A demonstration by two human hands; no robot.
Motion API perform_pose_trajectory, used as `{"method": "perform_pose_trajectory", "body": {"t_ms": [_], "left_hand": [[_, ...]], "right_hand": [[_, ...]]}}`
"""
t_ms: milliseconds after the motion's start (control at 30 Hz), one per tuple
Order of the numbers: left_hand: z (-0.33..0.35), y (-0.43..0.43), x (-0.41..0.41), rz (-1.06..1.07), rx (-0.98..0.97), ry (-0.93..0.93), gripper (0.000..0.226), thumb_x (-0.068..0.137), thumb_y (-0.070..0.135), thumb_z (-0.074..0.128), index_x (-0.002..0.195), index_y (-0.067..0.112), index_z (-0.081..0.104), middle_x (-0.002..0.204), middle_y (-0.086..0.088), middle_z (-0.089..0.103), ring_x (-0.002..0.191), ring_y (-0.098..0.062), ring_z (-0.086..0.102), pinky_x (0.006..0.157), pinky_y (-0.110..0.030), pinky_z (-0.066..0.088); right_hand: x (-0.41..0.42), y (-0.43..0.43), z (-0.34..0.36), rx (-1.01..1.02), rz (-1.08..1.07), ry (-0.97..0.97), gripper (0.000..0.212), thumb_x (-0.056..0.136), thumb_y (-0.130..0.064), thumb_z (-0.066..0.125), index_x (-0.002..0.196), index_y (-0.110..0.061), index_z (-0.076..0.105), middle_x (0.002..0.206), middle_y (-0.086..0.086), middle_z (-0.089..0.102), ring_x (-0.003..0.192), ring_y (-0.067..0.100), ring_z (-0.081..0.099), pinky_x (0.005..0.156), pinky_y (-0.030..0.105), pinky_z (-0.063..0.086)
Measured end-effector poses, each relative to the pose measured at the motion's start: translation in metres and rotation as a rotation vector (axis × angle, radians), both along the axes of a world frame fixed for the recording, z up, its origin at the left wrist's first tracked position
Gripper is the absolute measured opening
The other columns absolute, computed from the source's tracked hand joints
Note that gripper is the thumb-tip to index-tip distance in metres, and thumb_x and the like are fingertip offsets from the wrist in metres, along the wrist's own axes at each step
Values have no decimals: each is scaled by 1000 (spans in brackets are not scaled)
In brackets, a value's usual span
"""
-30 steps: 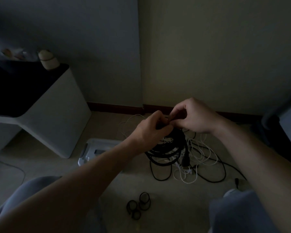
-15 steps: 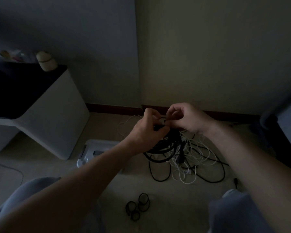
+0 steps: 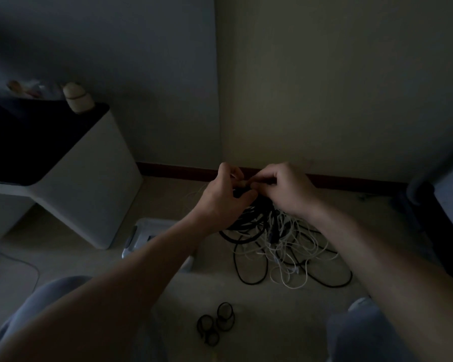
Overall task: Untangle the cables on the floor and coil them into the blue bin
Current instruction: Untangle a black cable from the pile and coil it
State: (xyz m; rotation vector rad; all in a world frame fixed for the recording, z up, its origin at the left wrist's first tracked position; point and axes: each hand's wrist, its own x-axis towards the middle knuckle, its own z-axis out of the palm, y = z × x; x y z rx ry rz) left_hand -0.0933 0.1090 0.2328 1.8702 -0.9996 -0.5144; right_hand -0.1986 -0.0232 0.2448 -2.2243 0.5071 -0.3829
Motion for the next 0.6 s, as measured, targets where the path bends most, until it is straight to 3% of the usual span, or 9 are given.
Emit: {"method": "perform_pose_trajectory", "body": {"t_ms": [133, 233, 300, 533, 600], "left_hand": [[-2, 0, 3, -31, 14, -29, 42, 88, 21, 72, 115, 11, 42, 106, -6, 65, 97, -22, 66, 86, -50, 55], [-4, -2, 9, -16, 29, -48, 40, 87, 22, 73, 112, 12, 43, 102, -7, 67, 90, -23, 67, 83, -49, 55], [-5, -3, 12, -9, 42, -59, 39, 87, 22, 73, 111, 13, 43, 99, -7, 67, 85, -24, 67, 80, -49, 56], [-10, -3, 12, 38, 62, 0, 35, 87, 22, 72, 108, 15, 45, 102, -8, 66, 88, -25, 66, 77, -43, 56], [-8, -2, 13, 56, 65, 50, 33, 88, 21, 71, 108, 16, 46, 104, -9, 66, 89, -25, 67, 78, -42, 57]], "right_hand": [[-1, 2, 1, -12, 10, 58, 19, 94, -15, 65, 103, -25, 78, 102, -11, 73, 96, 6, 67, 86, 33, 55], [-4, 4, 3, 95, 102, 118, 35, 93, -6, 57, 115, -28, 73, 110, -9, 74, 104, 7, 67, 93, 37, 56], [-5, 7, 1, 145, 166, 202, 40, 86, -12, 60, 121, -29, 67, 114, -6, 70, 106, 13, 66, 93, 42, 55], [3, 23, -11, -445, 160, 421, 65, 83, -46, 74, 135, -19, 45, 124, 1, 49, 107, 22, 56, 84, 39, 52], [6, 25, -15, -523, 139, 387, 55, 87, -46, 70, 126, -15, 46, 119, 4, 50, 98, 24, 59, 76, 40, 53]]}}
